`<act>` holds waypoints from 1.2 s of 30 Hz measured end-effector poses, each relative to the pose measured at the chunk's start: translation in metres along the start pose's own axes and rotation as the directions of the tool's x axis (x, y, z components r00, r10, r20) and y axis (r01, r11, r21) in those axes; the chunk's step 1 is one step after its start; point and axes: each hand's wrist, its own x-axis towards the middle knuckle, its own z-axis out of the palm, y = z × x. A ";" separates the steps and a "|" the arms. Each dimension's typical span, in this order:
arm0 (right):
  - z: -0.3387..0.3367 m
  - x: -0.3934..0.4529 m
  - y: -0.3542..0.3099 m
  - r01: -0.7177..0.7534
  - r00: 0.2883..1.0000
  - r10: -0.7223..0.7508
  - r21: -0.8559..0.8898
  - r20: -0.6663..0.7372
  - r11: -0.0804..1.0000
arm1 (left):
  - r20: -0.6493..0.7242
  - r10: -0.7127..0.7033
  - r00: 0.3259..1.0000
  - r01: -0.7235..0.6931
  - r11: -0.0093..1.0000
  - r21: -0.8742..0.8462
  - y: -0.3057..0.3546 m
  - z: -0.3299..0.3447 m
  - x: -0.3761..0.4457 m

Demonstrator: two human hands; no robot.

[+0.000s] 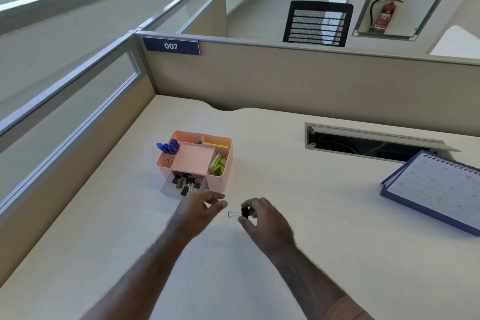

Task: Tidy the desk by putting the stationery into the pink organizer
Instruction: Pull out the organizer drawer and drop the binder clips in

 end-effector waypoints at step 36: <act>-0.004 -0.003 -0.012 -0.049 0.997 0.048 -0.018 -0.065 0.999 | -0.240 0.123 0.963 0.104 0.652 0.751 -0.037 -0.042 0.027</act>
